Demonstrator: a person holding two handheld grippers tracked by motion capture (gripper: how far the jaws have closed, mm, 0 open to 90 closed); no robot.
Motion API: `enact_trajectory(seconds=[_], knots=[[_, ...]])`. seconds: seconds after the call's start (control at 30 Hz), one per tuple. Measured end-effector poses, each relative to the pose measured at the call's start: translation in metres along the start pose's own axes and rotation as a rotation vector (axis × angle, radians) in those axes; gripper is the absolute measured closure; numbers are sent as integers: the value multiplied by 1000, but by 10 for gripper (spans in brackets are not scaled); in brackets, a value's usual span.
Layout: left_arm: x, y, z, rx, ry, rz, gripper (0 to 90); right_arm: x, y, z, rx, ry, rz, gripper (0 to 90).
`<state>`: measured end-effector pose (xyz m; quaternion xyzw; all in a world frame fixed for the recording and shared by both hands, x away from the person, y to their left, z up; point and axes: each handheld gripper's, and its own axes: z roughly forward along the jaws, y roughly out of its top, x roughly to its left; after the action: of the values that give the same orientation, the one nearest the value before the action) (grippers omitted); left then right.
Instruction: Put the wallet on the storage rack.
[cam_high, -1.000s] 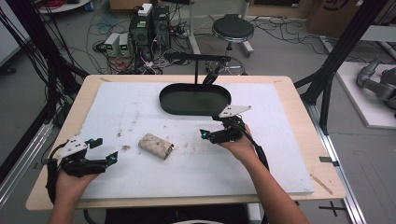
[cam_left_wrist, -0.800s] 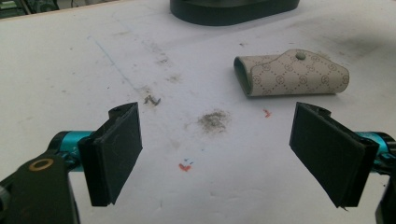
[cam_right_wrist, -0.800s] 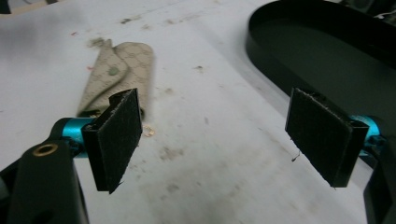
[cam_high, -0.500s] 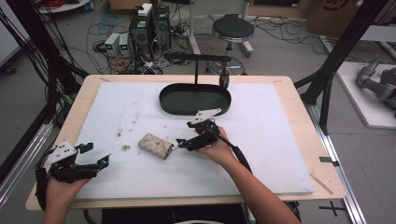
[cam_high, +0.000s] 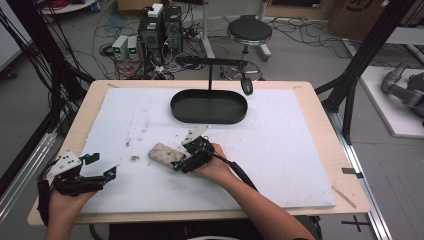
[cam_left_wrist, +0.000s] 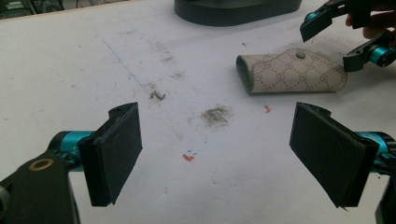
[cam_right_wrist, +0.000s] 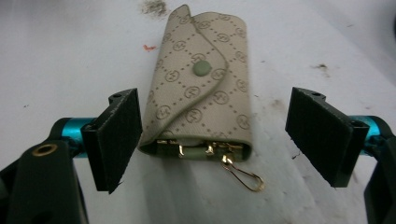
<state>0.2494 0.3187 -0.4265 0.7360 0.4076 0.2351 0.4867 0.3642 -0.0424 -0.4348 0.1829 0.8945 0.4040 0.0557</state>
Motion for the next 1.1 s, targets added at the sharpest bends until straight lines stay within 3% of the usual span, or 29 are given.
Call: enact_trajectory(seconds=[0.27, 0.4, 0.47, 0.57, 0.73, 1.1], knots=[[-1, 0, 1, -1, 1, -4, 169, 5, 0, 13, 39, -10, 1, 185], [-2, 0, 1, 3, -1, 1, 169, 9, -2, 22, 77, -14, -16, 181], [-2, 0, 1, 2, -2, 1, 169, 14, -2, 24, 86, -42, -42, 178], [-2, 0, 1, 3, -1, 2, 169, 14, -2, 24, 88, -45, -32, 190], [-2, 0, 1, 3, -2, 1, 169, 11, -1, 20, 81, -52, -19, 338], [-2, 3, 5, 2, -12, 5, 169, 3, 0, 8, 101, -30, -2, 361]])
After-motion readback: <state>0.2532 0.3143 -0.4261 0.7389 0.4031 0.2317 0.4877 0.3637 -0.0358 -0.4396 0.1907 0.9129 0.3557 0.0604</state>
